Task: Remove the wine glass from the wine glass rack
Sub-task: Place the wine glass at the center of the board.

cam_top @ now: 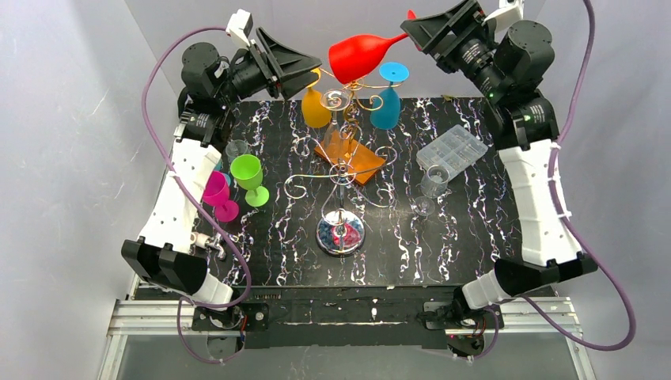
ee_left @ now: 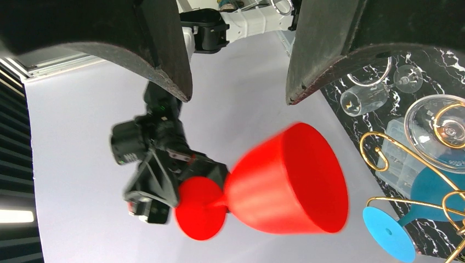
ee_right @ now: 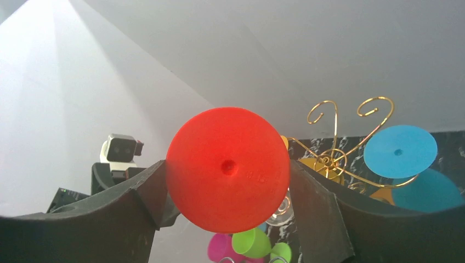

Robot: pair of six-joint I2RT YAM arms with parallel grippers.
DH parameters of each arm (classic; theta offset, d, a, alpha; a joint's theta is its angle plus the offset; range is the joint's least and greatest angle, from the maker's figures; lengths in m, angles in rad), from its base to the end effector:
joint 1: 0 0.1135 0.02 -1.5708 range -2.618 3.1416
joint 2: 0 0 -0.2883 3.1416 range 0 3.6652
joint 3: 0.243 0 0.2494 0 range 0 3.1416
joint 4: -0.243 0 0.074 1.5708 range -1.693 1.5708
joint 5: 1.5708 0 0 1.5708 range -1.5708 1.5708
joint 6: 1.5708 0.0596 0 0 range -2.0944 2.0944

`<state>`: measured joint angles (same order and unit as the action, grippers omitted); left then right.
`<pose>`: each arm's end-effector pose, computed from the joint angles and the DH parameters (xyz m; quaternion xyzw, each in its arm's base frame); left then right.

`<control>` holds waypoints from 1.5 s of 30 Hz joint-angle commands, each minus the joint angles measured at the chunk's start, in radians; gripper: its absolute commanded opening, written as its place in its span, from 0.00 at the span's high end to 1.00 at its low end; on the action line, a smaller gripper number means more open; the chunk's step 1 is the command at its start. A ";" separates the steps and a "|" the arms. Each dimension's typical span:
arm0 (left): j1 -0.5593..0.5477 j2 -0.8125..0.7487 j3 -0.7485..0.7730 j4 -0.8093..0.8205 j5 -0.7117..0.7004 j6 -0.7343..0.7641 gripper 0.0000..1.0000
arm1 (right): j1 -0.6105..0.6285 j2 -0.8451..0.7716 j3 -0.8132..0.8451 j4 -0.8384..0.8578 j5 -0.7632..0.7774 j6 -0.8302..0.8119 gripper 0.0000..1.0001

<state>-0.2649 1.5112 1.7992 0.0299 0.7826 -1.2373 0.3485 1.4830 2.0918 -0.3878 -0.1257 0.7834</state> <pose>0.3059 -0.1265 0.5639 0.0199 0.6235 -0.6745 0.3948 0.2690 0.1057 0.6175 0.0867 0.6195 0.4510 0.6367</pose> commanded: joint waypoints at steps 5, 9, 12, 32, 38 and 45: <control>0.012 -0.022 -0.008 0.037 0.038 -0.009 0.40 | -0.131 -0.011 -0.196 0.407 -0.356 0.332 0.42; 0.012 -0.011 -0.009 0.024 0.025 -0.002 0.41 | -0.137 -0.006 -0.201 0.418 -0.374 0.343 0.42; 0.012 0.003 0.001 0.024 0.020 -0.003 0.41 | -0.137 -0.005 -0.205 0.423 -0.383 0.347 0.42; -0.070 0.117 0.137 0.111 0.019 -0.130 0.60 | -0.137 -0.003 -0.298 0.516 -0.404 0.396 0.41; -0.093 0.121 0.120 0.182 0.002 -0.203 0.70 | -0.137 -0.016 -0.344 0.551 -0.398 0.405 0.41; -0.111 0.092 0.072 0.202 -0.084 -0.227 1.00 | -0.137 -0.044 -0.358 0.496 -0.374 0.340 0.35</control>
<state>-0.3664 1.6466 1.8988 0.2073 0.7567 -1.4738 0.2104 1.4895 1.7340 0.1108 -0.5076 1.2251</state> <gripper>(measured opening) 0.030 0.824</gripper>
